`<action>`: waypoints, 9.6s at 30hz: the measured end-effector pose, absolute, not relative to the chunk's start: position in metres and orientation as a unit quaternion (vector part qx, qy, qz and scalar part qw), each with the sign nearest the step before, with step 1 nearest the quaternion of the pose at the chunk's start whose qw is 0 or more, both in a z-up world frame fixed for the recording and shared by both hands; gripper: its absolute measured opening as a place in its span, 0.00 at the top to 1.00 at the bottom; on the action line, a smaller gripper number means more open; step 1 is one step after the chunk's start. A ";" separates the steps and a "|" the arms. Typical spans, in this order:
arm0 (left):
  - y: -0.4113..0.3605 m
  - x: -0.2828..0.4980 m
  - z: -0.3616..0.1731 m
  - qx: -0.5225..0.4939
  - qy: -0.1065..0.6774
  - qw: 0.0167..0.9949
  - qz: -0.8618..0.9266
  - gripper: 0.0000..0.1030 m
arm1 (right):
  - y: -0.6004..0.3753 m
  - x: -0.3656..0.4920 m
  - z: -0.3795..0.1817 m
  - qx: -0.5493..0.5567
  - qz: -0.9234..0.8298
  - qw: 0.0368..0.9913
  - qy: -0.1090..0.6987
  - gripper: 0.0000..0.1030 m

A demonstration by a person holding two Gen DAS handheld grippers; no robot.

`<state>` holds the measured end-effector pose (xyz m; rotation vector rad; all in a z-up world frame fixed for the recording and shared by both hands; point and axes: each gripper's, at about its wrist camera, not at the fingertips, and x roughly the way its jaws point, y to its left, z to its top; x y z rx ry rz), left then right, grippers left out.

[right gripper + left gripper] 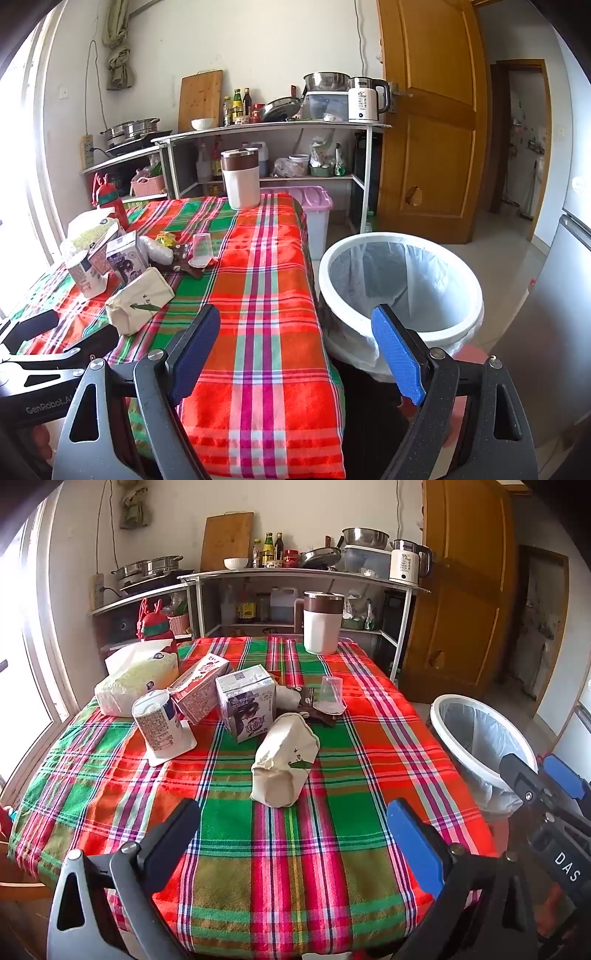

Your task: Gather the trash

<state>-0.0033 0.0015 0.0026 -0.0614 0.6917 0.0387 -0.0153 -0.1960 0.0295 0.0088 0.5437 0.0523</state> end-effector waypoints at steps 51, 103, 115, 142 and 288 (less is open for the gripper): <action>0.001 -0.003 0.003 -0.030 0.339 0.940 0.020 0.01 | -0.196 -0.015 0.031 0.004 0.027 0.964 0.265 0.18; 0.040 0.088 -0.041 -0.087 0.417 0.904 -0.026 0.21 | -0.179 0.070 0.016 0.017 0.047 0.951 0.305 0.18; 0.047 0.096 -0.042 -0.091 0.427 0.899 -0.041 0.60 | -0.142 0.127 0.016 0.022 0.114 0.935 0.335 0.20; 0.053 0.096 -0.042 -0.107 0.429 0.896 -0.045 0.62 | -0.083 0.207 -0.011 0.012 0.187 0.894 0.406 0.73; 0.165 0.117 -0.031 -0.148 0.388 0.910 -0.019 0.31 | -0.070 0.123 0.003 0.031 0.160 0.914 0.371 0.44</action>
